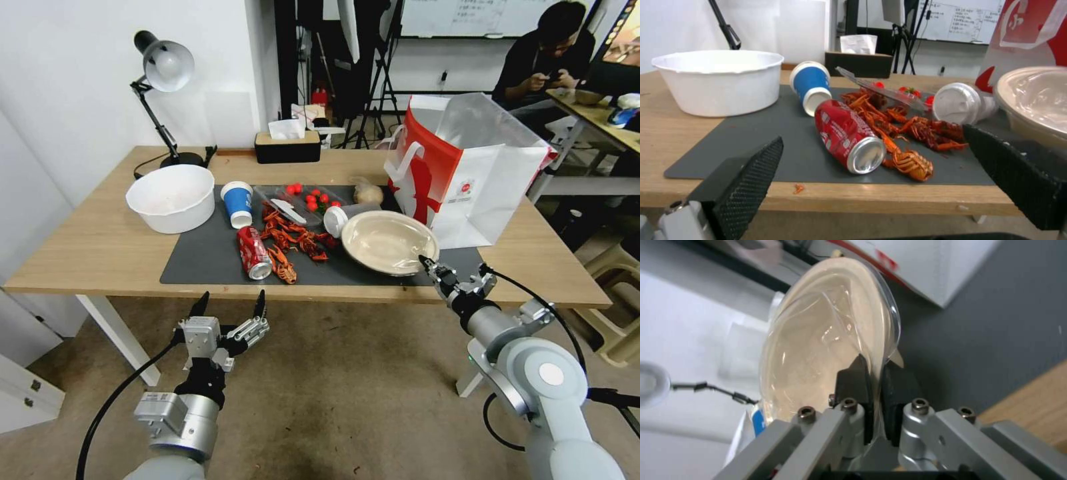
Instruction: Pick up the trash from the table and place it into the takeout bag.
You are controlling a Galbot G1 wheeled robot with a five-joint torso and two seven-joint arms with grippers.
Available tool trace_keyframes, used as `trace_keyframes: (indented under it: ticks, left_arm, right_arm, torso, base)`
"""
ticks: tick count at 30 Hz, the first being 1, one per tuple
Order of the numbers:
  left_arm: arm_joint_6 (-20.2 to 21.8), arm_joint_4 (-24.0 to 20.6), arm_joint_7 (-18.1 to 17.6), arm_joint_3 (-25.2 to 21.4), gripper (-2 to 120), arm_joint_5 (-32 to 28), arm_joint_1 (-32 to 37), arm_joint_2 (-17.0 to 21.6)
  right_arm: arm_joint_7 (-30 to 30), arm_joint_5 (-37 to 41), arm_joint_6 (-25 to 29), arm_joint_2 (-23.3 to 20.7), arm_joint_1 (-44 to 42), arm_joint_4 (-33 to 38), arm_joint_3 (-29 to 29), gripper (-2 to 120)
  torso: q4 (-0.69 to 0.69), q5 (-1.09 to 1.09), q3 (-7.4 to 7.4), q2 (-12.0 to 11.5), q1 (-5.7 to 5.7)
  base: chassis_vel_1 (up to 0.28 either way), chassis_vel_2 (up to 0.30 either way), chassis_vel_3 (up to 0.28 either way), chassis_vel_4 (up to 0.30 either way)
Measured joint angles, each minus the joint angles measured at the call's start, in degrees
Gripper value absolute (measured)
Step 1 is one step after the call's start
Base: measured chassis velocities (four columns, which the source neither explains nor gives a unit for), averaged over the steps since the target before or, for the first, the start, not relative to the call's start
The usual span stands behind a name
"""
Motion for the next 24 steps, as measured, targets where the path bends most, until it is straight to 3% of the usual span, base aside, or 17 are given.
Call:
trace_keyframes:
  ticks: [6,12,14,16,19,21,22,24]
  left_arm:
    - [-0.19,0.0,-0.2,-0.1,100,0.01,-0.08,0.05]
    - [-0.26,0.0,-0.2,-0.18,100,0.01,-0.1,0.15]
    - [-0.33,0.03,-0.21,-0.27,100,0.0,-0.16,0.38]
    - [-0.37,0.06,-0.22,-0.27,100,0.0,-0.19,0.42]
    - [-0.68,0.09,-0.25,-0.25,100,0.0,-0.09,0.42]
    - [-0.93,0.09,-0.23,-0.25,100,0.05,0.18,0.35]
    - [-0.93,0.09,-0.23,-0.25,100,0.05,0.18,0.35]
    - [-0.96,0.07,-0.22,-0.27,100,0.14,0.28,0.2]
  right_arm:
    - [-10.62,-17.08,1.29,-4.01,-2.07,5.52,0.01,2]
    - [-13.21,-21.18,2.61,-5.52,-1.97,6.55,0.02,2]
    - [-16.58,-27.47,6.19,-8.52,-0.65,8.14,0.91,2]
    - [-17.24,-28.89,7.41,-9.32,-0.21,8.31,1.11,2]
    - [-18.39,-34.52,13.17,-14.09,2.89,7.65,2.0,2]
    - [-17.42,-37.84,18.65,-19.09,8.21,3.17,1.54,2]
    - [-17.42,-37.84,18.65,-19.09,8.21,3.17,1.54,2]
    - [-15.59,-38.1,21.94,-23.21,14.73,-2.84,0.22,2]
  torso:
    - [-0.01,-0.02,0.0,0.0,0.0]
    - [0.0,-0.02,0.0,0.01,0.0]
    - [0.02,-0.04,0.0,0.0,0.0]
    - [-0.01,0.0,0.0,0.0,0.0]
    - [-0.02,-0.03,-0.01,0.01,0.0]
    - [0.0,0.0,0.0,0.01,0.0]
    - [0.0,0.0,0.0,0.01,0.0]
    - [0.01,0.0,0.0,0.01,0.01]
  base:
    - [0.0,0.0,0.0,0.0]
    - [0.0,0.0,0.0,0.0]
    - [0.0,0.0,0.0,0.0]
    - [0.0,0.0,0.0,0.0]
    - [0.0,0.0,0.0,0.0]
    - [0.0,0.0,0.0,0.0]
    - [0.0,0.0,0.0,0.0]
    - [0.0,0.0,0.0,0.0]
